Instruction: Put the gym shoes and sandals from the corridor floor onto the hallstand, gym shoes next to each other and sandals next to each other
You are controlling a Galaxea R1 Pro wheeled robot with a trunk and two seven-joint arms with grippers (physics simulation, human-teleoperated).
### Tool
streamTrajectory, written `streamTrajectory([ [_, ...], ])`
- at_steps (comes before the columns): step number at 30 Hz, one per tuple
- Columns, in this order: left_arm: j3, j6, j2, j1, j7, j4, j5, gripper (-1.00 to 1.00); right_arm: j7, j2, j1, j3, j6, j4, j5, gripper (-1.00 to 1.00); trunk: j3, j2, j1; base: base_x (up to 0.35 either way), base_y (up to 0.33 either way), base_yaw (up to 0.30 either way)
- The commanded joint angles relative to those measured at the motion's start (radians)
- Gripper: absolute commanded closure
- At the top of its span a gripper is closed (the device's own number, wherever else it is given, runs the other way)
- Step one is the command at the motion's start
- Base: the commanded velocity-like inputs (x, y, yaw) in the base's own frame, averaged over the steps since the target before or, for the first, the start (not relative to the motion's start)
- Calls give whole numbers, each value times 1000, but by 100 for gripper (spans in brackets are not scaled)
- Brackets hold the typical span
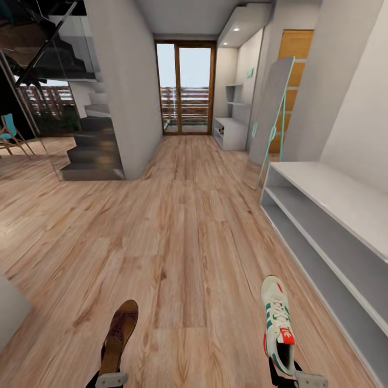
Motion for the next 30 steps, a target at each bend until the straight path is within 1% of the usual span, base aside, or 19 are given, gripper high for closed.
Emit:
streamTrajectory([
  [1,6,-3,0,-1,3,1,-13,100,4,0,-1,-9,-2,1,7,100,-1,0,0,337,0,0],
  [30,6,-3,-1,-1,4,1,-13,100,5,-3,-1,-6,-2,1,7,100,-1,0,0,337,0,0],
])
